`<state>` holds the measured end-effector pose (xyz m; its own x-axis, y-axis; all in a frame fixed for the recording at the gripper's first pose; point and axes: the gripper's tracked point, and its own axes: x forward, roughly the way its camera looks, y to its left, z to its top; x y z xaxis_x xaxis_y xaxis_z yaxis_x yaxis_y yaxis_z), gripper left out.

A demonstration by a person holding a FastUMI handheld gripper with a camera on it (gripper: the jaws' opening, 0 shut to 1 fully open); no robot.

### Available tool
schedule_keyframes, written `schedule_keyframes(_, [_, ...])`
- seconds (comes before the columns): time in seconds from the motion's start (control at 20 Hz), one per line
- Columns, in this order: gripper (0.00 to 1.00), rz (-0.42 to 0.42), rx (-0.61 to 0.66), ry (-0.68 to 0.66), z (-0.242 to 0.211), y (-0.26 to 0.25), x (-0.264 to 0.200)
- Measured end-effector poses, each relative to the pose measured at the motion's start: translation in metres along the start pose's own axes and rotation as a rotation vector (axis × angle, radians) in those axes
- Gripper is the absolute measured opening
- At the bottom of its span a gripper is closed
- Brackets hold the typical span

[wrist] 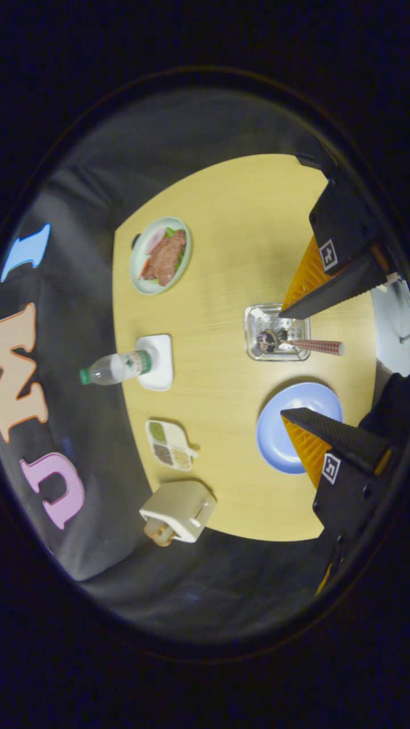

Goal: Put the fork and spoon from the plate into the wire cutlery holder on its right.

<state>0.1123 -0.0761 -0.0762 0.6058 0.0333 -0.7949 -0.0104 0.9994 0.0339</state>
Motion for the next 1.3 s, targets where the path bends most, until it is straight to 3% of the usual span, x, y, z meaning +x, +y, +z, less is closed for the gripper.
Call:
schedule_keyframes(0.2, [0.98, 0.020, -0.034, -0.290, 0.042, 0.020, -0.057])
schedule_keyframes(0.45, [0.98, 0.014, -0.043, -0.575, 0.045, 0.047, -0.112])
schedule_keyframes(0.7, [0.98, 0.003, -0.100, -0.688, 0.010, 0.080, -0.132])
schedule_keyframes(0.9, [0.98, -0.003, -0.062, -0.766, -0.010, 0.106, -0.141])
schedule_keyframes(1.05, [0.98, -0.052, -0.066, -0.799, -0.019, 0.105, -0.145])
schedule_keyframes(1.3, [0.98, -0.057, -0.042, -0.805, -0.031, 0.107, -0.152])
